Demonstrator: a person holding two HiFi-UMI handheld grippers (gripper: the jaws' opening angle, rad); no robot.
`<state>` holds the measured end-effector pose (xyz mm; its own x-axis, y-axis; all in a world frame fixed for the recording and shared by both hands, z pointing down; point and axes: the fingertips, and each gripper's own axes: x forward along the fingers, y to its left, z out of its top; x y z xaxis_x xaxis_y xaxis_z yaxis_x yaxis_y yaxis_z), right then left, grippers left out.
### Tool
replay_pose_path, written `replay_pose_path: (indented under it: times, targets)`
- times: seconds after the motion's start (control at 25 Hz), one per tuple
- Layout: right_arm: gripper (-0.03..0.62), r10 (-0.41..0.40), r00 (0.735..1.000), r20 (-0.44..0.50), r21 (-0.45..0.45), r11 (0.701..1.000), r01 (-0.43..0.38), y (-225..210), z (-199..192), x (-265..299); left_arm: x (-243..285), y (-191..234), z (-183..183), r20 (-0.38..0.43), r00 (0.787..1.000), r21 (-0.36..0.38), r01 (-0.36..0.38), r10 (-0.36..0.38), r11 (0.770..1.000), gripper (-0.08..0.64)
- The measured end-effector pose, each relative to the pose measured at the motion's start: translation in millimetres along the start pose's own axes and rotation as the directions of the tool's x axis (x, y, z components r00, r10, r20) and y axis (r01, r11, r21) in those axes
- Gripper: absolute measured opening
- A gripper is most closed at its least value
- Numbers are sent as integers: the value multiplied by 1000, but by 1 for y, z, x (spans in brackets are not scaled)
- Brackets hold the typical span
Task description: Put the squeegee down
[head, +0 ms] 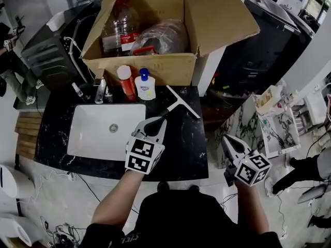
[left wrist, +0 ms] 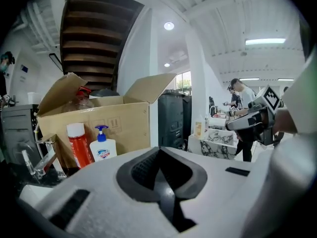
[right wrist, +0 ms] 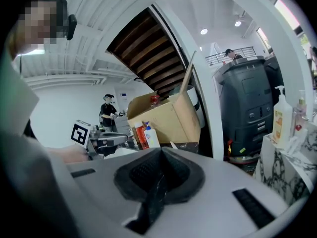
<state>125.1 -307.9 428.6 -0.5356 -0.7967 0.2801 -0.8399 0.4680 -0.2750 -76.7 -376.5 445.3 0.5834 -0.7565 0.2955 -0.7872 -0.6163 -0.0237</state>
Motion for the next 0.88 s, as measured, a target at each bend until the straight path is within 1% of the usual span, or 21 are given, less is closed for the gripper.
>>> replay_pose_path:
  times: [0.12, 0.28, 0.44, 0.6, 0.68, 0.76, 0.88]
  targets:
    - [6, 38, 999, 11, -11, 999, -38, 4, 6, -2, 5, -11, 7, 6, 1000, -14, 9, -9, 1000, 11]
    - [6, 113, 994, -4, -78, 991, -112, 9, 6, -11, 7, -29, 19, 24, 1000, -45, 13, -12, 999, 11]
    - [6, 148, 989, 11, -115, 983, -145, 1, 18, -22, 7, -37, 25, 31, 999, -89, -8, 10, 996, 11]
    - [6, 199, 979, 41, -169, 967, -190, 2, 36, -33, 11, -41, 34, 39, 999, -105, -31, 35, 994, 11]
    - [6, 211, 974, 77, -206, 960, -192, 3, 49, -40, 12, -46, 45, 54, 998, -104, -29, 35, 994, 11]
    - [6, 211, 967, 140, -224, 958, -177, 3, 66, -49, 11, -51, 58, 74, 997, -104, -21, 29, 994, 11]
    - [5, 185, 958, 217, -200, 969, -142, -6, 90, -58, 9, -54, 76, 106, 994, -109, -15, 27, 994, 11]
